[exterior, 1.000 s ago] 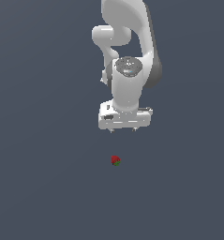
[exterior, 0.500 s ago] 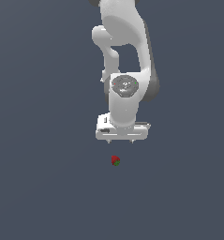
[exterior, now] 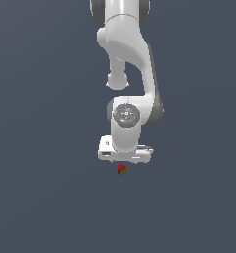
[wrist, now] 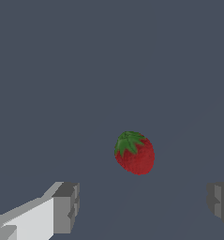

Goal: Pick up the object and move it to a goal position.

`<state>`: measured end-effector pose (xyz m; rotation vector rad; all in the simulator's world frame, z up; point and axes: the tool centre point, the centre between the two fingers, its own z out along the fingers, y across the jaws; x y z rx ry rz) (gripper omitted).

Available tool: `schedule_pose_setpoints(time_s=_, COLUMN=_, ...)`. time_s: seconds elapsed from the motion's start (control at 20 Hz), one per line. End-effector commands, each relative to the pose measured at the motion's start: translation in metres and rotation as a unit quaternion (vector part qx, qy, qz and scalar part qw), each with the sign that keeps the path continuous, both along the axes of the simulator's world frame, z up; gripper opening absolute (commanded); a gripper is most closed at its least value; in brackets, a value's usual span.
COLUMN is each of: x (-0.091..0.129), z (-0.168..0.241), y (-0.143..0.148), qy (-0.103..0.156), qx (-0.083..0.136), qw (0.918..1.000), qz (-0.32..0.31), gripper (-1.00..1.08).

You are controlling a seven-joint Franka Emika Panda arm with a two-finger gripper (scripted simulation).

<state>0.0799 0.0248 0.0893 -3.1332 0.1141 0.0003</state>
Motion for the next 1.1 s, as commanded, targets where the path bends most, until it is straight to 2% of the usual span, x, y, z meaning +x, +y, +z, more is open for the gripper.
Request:
schedule_pose_setpoints(time_s=0.0, x=0.005, z=-0.008, y=-0.002, qy=0.000, qx=-0.001, qw=1.0000, qz=-0.006, gripper=1.00)
schedule_pose_setpoints(time_s=0.55, x=0.010, z=-0.020, y=-0.005, qy=0.001, qx=-0.003, qw=0.9999, qz=-0.011, gripper=1.00)
schedule_pose_setpoints(time_s=1.05, x=0.009, z=-0.064, y=-0.005, qy=0.000, qx=-0.003, qw=0.9999, qz=-0.011, gripper=1.00)
